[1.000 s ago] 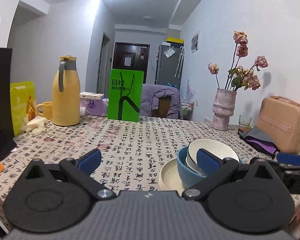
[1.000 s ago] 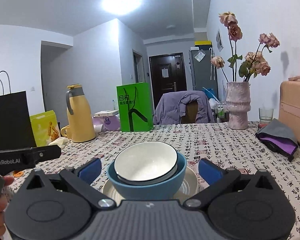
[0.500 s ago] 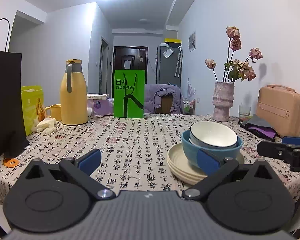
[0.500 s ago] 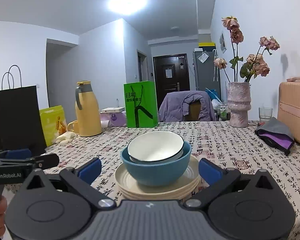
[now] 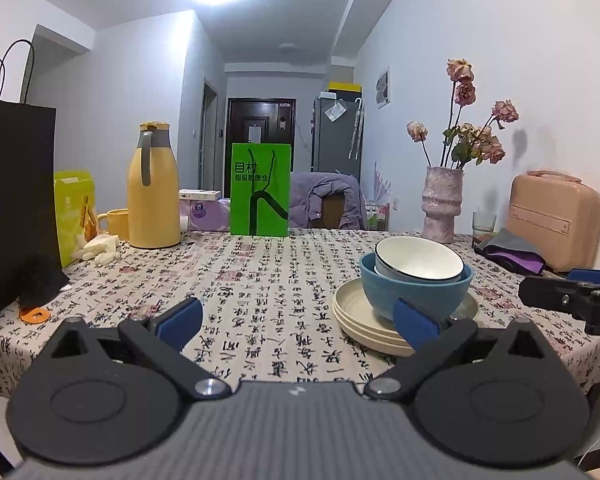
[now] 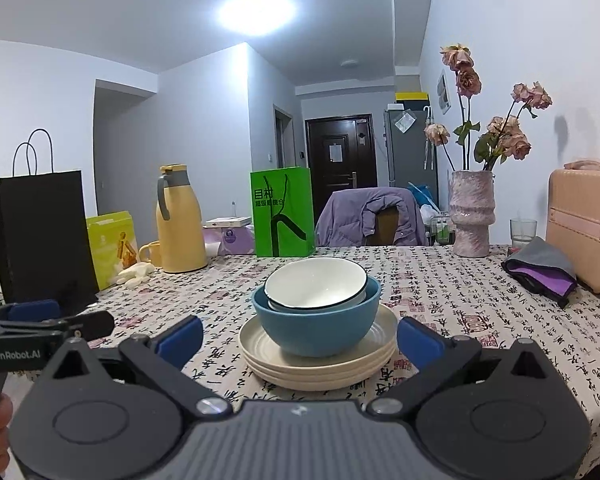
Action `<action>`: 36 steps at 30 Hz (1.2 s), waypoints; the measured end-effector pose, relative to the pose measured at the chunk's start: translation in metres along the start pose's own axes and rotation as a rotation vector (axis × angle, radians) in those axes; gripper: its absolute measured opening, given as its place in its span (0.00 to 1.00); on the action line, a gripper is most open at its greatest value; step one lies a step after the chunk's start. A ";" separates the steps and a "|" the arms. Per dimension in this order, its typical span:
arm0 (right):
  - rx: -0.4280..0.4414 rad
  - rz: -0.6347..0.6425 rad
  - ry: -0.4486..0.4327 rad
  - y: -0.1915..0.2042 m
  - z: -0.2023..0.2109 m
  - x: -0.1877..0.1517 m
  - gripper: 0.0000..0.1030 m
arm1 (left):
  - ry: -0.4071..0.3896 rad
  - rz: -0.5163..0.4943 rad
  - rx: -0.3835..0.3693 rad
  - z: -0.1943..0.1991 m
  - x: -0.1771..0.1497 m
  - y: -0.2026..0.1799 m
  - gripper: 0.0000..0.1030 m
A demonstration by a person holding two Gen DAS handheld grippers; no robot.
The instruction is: Organize plates and bowls
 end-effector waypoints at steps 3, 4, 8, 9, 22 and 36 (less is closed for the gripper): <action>0.002 -0.004 0.008 0.000 0.001 -0.002 1.00 | -0.003 0.000 0.005 0.005 -0.002 0.001 1.00; 0.002 -0.004 0.012 0.001 0.001 -0.002 1.00 | -0.004 0.001 0.006 0.006 -0.002 0.002 1.00; -0.005 -0.005 0.027 0.001 0.000 -0.006 1.00 | -0.001 0.005 0.008 0.007 -0.002 0.004 1.00; -0.008 -0.006 0.031 0.000 -0.001 -0.008 1.00 | -0.001 0.005 0.008 0.008 -0.002 0.004 1.00; -0.024 -0.016 0.077 -0.004 -0.005 -0.017 1.00 | 0.019 0.004 0.002 0.007 -0.008 0.003 1.00; -0.018 -0.012 0.081 -0.003 -0.005 -0.018 1.00 | 0.021 0.005 0.003 0.007 -0.008 0.004 1.00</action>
Point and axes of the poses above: each gripper's, at about its wrist camera, not at the fingertips, and z roughly against the way its jaws point, y to its left, x to its top, the point moved 5 cm from there along -z, roughly the way its jaws point, and after that the axes turned 13 degrees about -y, right-handed, at the moved point
